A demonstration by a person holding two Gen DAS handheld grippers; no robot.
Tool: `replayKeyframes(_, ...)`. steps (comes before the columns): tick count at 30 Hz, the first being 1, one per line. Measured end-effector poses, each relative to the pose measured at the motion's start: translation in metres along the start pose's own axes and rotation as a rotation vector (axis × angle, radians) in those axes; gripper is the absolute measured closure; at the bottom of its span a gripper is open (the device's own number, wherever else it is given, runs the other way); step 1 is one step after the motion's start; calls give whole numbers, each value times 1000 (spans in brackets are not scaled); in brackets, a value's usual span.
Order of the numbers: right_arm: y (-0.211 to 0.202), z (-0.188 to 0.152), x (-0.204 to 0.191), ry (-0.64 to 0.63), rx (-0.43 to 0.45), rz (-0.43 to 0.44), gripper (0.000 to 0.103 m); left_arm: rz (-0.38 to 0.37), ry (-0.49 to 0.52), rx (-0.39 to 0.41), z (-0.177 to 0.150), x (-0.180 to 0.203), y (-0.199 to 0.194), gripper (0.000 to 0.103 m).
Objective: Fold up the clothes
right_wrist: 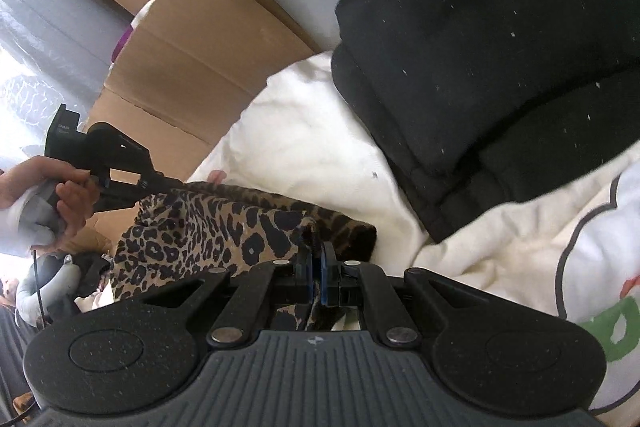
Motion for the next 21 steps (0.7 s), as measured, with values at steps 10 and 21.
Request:
replayKeyframes(10, -6, 9, 2, -19, 21, -14, 101, -30, 4, -3, 7, 12, -2, 102)
replayKeyframes(21, 3, 11, 17, -11, -12, -51, 101, -31, -7, 10, -3, 11, 28, 98)
Point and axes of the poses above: each gripper's, at about its wrist camera, not at the fingertips, and y roughly the way its jaws point, x to its right, z to its top, the point moved 9 cm from there along y, roughly the way its jaws point, and after that the axes turned 14 degrees about x, right-handed, at the moved point
